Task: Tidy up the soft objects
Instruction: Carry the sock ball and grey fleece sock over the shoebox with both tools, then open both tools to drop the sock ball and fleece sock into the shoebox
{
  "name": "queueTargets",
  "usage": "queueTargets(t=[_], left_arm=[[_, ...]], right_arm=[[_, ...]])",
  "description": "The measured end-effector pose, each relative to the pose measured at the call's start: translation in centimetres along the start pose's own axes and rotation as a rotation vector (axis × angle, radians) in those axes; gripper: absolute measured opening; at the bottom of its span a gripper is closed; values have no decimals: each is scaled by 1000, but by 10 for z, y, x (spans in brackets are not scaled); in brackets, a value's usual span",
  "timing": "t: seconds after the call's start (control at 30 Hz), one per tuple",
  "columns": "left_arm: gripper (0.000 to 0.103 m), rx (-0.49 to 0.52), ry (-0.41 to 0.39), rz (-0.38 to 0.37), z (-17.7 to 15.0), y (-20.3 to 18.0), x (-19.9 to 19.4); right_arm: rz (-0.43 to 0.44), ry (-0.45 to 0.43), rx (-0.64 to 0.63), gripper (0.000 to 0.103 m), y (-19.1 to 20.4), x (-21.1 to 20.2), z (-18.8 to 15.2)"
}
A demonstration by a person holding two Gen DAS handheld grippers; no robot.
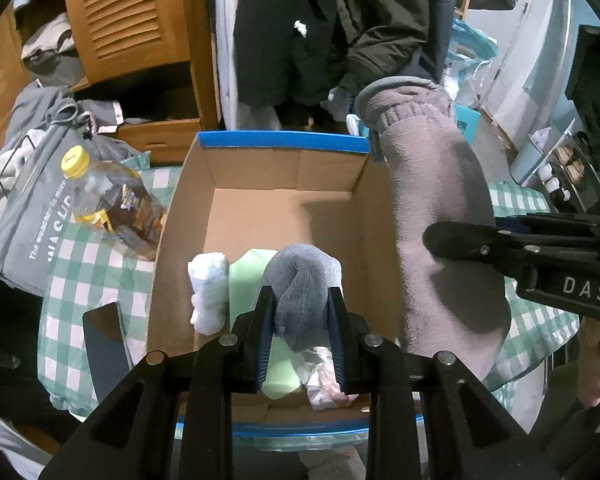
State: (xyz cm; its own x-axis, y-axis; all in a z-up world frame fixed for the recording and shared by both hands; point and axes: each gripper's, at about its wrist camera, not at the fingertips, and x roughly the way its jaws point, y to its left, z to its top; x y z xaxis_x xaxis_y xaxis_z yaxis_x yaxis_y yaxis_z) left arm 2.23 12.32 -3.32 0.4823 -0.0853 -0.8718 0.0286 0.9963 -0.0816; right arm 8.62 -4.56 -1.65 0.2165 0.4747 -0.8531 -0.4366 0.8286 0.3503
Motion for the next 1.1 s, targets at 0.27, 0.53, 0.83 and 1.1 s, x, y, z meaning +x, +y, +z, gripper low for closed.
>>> queueTargets(t=[0.27,0.53,0.83,1.1], left_arm=[[26,-21,20,27,-3,13,9],[27,-35,27,42,-4,19,12],[49,-53,33,61,-5,21,13],[55,-54,22,55,-3,17,11]], right_arm=[[4,38,-4,22,12,22,4],[12,61,-8,23,17,36,5],[28,43,-1,44,18,35,7],[19,7,11,60,10,21,7]])
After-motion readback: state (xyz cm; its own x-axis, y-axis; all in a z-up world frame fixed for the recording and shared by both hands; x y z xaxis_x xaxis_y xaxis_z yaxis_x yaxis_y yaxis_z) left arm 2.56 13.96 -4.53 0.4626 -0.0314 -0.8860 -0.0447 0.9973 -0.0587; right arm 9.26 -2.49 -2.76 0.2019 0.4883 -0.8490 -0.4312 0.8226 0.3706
